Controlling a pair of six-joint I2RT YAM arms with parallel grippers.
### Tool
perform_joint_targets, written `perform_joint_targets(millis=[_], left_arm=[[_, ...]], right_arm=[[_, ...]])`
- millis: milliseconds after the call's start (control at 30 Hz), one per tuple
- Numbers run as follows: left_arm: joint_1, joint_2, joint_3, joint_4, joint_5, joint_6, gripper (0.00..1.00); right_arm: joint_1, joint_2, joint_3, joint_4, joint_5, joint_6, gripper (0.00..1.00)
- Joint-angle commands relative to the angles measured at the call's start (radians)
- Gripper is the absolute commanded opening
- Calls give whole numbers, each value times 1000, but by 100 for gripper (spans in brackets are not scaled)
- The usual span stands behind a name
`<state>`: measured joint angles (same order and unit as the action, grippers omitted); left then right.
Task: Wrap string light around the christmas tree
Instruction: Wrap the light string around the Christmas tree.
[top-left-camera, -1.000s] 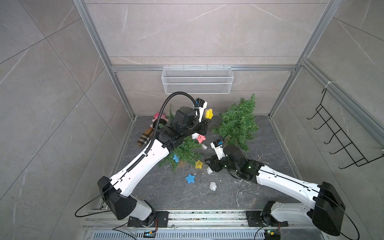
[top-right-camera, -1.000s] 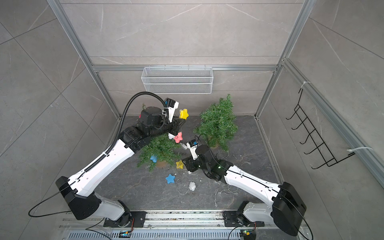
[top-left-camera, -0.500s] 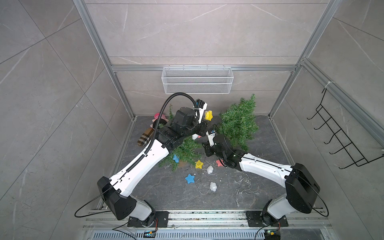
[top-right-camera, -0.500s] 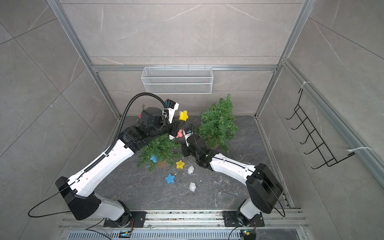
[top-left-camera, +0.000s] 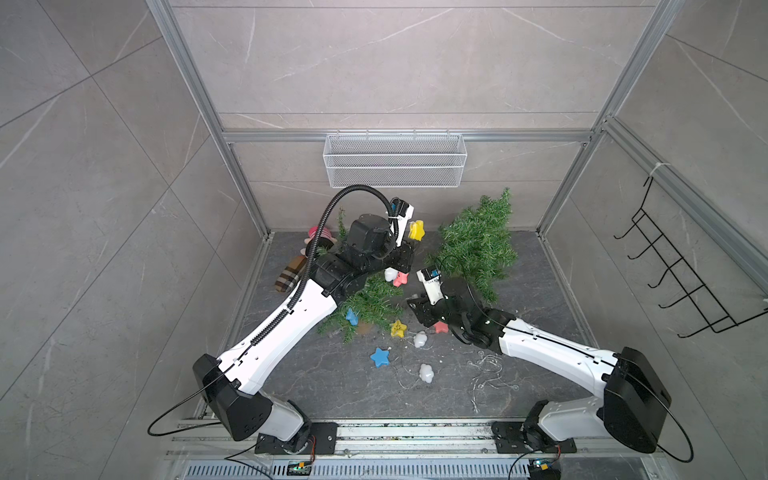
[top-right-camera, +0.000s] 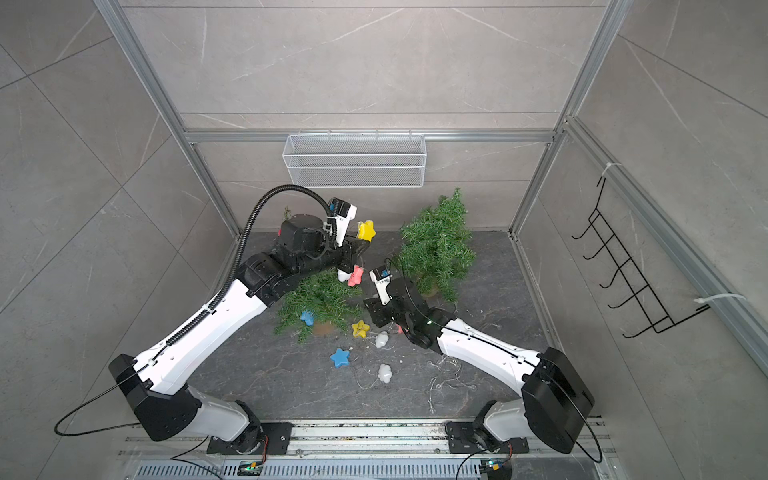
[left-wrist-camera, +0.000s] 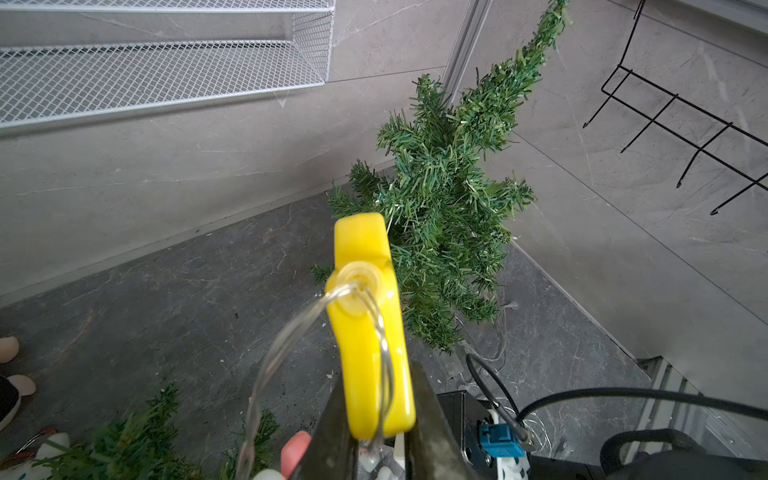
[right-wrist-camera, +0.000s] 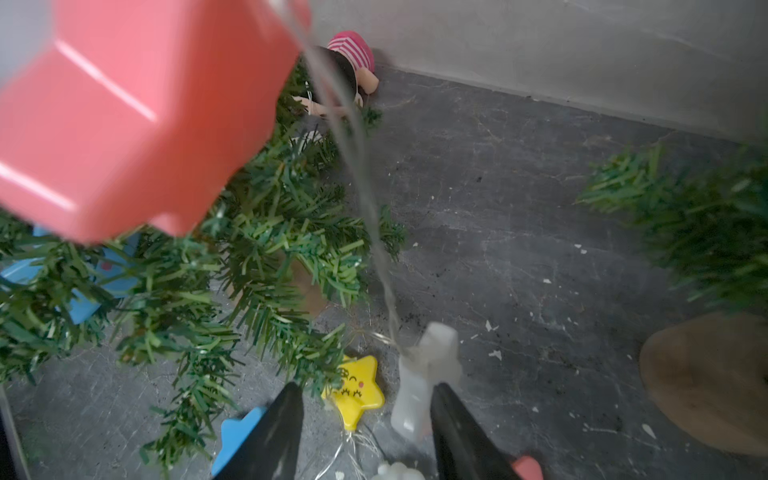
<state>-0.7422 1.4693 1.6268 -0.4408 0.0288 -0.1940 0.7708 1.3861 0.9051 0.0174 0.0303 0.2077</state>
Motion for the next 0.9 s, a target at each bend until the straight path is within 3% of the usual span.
perform_joint_targets(millis=[0, 100, 233, 467, 567, 700, 867], left_arm=[[-7, -12, 17, 28, 11, 11, 0], [-9, -18, 6, 26, 11, 7, 0], [-12, -17, -1, 21, 12, -1, 0], [-13, -34, -24, 14, -11, 2, 0], [-12, -54, -60, 20, -43, -1, 0], [-11, -73, -139, 41, -81, -25, 0], [-11, -86, -200, 58, -112, -56, 0]], right_arm=[[1, 29, 10, -9, 42, -16, 56], [-8, 76, 54, 24, 109, -33, 57], [-27, 145, 125, 72, 107, -48, 54], [-47, 186, 206, 91, 133, -58, 18], [-62, 187, 256, 55, 137, -88, 9], [-89, 209, 368, 7, 155, -138, 5], [-119, 323, 616, -115, 49, -192, 4]])
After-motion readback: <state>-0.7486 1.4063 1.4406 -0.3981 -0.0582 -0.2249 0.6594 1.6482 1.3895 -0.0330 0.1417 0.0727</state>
